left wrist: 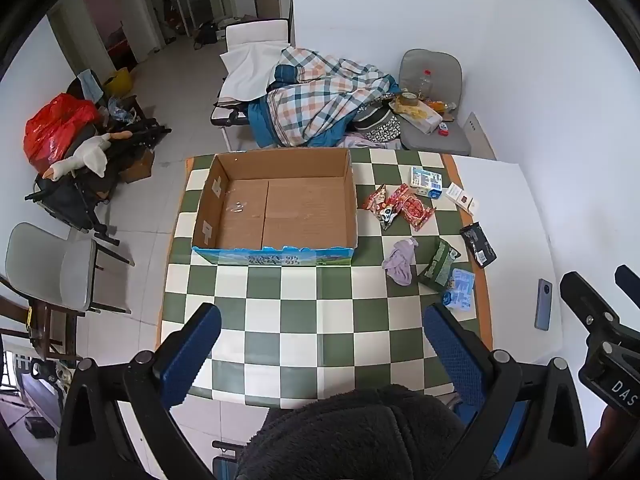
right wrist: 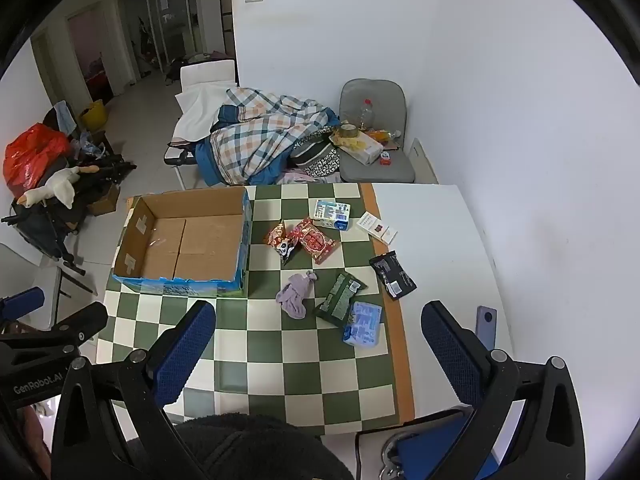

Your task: Organize soft objects

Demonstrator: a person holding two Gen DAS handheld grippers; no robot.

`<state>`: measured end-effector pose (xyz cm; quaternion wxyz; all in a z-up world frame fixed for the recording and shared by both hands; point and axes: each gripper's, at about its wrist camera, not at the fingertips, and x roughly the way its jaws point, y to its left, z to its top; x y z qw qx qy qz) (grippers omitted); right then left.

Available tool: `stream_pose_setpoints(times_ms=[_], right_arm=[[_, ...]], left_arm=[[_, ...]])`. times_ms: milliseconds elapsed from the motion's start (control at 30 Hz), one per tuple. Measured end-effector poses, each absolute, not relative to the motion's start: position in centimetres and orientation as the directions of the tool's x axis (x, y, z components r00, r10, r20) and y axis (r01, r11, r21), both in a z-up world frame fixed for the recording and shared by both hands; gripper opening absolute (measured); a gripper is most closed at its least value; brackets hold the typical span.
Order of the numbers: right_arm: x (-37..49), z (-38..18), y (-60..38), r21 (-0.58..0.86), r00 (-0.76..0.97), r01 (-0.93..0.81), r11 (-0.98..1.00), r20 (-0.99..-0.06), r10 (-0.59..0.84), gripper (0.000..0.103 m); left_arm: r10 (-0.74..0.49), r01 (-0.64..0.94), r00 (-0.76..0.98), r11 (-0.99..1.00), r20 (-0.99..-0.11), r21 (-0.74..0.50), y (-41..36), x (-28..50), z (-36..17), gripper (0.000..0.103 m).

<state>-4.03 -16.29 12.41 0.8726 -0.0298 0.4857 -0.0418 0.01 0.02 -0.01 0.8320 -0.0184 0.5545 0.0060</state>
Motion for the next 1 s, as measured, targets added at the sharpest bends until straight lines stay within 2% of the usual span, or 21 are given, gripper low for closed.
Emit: stream_pose_setpoints(times_ms=[1000], right_arm=[[-4.6,13.1,-16.9,-0.106,0.541,0.06,0.993,-0.832,-0.121,0.103]], left_arm=[[0.006,-0.024,0.399,1.0,-0.917,-0.004,-0.8,0.1,0.4,0.103]])
